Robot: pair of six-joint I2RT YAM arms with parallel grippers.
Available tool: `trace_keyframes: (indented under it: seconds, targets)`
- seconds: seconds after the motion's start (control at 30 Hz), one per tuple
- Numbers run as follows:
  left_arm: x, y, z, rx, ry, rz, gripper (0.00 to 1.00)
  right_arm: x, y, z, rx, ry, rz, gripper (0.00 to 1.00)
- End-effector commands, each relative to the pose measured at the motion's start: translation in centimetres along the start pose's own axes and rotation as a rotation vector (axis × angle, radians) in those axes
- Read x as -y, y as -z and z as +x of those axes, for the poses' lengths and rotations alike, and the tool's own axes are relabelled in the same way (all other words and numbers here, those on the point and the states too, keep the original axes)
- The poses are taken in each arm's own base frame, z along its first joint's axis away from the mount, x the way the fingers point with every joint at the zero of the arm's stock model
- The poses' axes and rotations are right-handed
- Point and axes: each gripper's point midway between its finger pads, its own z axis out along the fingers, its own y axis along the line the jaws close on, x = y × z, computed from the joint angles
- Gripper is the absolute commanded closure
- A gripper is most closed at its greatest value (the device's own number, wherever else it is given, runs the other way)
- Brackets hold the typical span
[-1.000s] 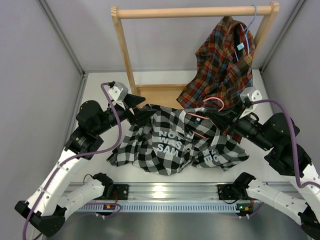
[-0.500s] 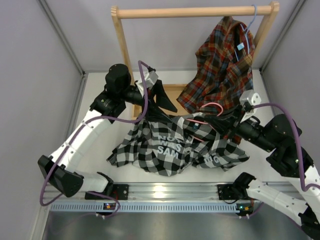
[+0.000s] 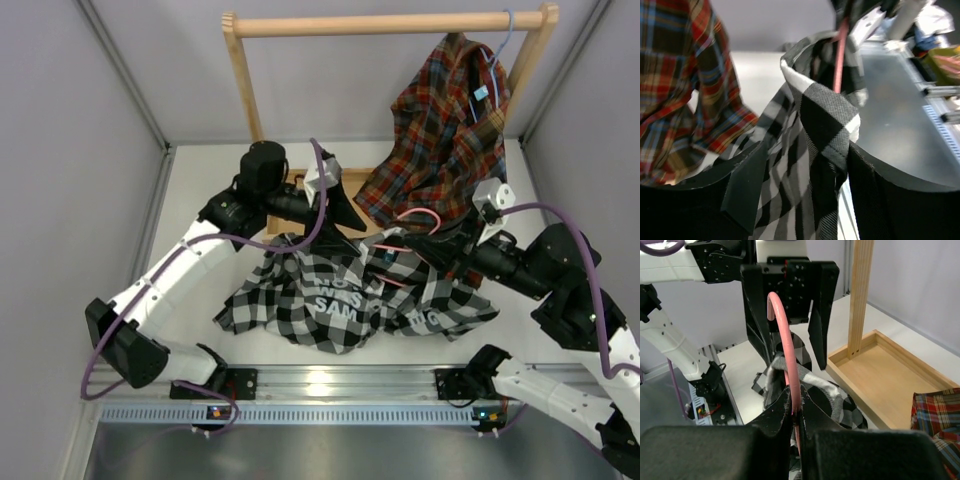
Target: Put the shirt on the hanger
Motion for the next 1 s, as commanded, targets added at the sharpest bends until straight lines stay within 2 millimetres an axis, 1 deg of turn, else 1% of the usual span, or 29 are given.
trace_keyframes:
  seconds: [0.0,0.03,0.07,0.1,0.17,0.2,0.23,0.3,0.4,0.43,0.5,0.53,0.6,0.77,0.8,0.83,0.87,0.9,0.93,0.97]
  targets:
    - [-0.7,-1.3,0.6,-0.094,-0.149,-0.163,0.34,-1.3,0.8,-3.1,0.074,0.033,-0.053,1.0]
    - [-0.6,-1.6,0.2,-0.103,-0.167,-0.168,0.35,-1.4,0.8,-3.1,0.075,0.033,-0.057,1.0]
    - [-0.5,-2.0,0.3,-0.119,-0.188,-0.164,0.38,-1.4,0.7,-3.2,0.075,0.033,-0.058,1.0]
    - [-0.1,-2.6,0.8,-0.138,-0.178,-0.148,0.44,-1.3,0.6,-3.1,0.072,0.029,-0.057,1.0]
    - [0.0,-3.1,0.9,-0.144,-0.182,-0.133,0.49,-1.3,0.4,-3.0,0.066,0.027,-0.057,1.0]
    - [0.1,-3.2,1.0,-0.145,-0.183,-0.121,0.57,-1.2,0.3,-2.9,0.062,0.024,-0.057,1.0]
    - [0.1,-3.4,1.1,-0.145,-0.184,-0.108,0.6,-1.2,0.2,-2.9,0.06,0.025,-0.058,1.0]
    - [0.0,-3.4,1.1,-0.145,-0.184,-0.105,0.62,-1.1,0.1,-2.7,0.054,0.02,-0.056,1.0]
    - [0.1,-3.5,1.2,-0.145,-0.184,-0.092,0.68,-1.0,0.2,-2.6,0.056,0.022,-0.045,1.0]
    - [0.1,-3.5,1.2,-0.145,-0.183,-0.089,0.73,-0.9,0.2,-2.6,0.057,0.023,-0.041,1.0]
    - [0.2,-3.6,1.4,-0.144,-0.183,-0.075,0.78,-0.8,0.2,-2.5,0.056,0.024,-0.036,1.0]
    - [0.2,-3.7,1.3,-0.143,-0.187,-0.07,0.88,-0.8,0.3,-2.5,0.057,0.024,-0.036,1.0]
    - [0.4,-3.7,1.5,-0.147,-0.18,-0.055,1.0,-0.9,0.2,-2.3,0.054,0.022,-0.04,1.0]
    - [1.0,-3.3,0.7,-0.132,-0.208,-0.05,1.0,0.0,0.1,-1.2,0.035,0.029,-0.002,0.99]
    - [1.2,-3.1,0.5,-0.126,-0.213,-0.048,1.0,0.1,0.1,-1.0,0.03,0.029,0.004,0.93]
    - [1.5,-2.9,0.3,-0.122,-0.216,-0.045,1.0,0.2,0.5,-0.6,0.018,0.029,0.011,0.66]
    - [1.5,-2.6,0.1,-0.116,-0.222,-0.046,1.0,0.4,0.8,-0.4,0.009,0.037,0.028,0.57]
    - [1.8,-2.4,0.0,-0.113,-0.228,-0.038,1.0,0.5,1.2,-0.2,0.001,0.042,0.039,0.52]
    - [2.3,-2.3,0.0,-0.109,-0.235,-0.016,1.0,0.4,2.2,0.1,-0.009,0.045,0.047,0.46]
    - [2.5,-2.1,0.0,-0.107,-0.234,-0.008,1.0,0.6,2.9,0.2,-0.014,0.054,0.068,0.43]
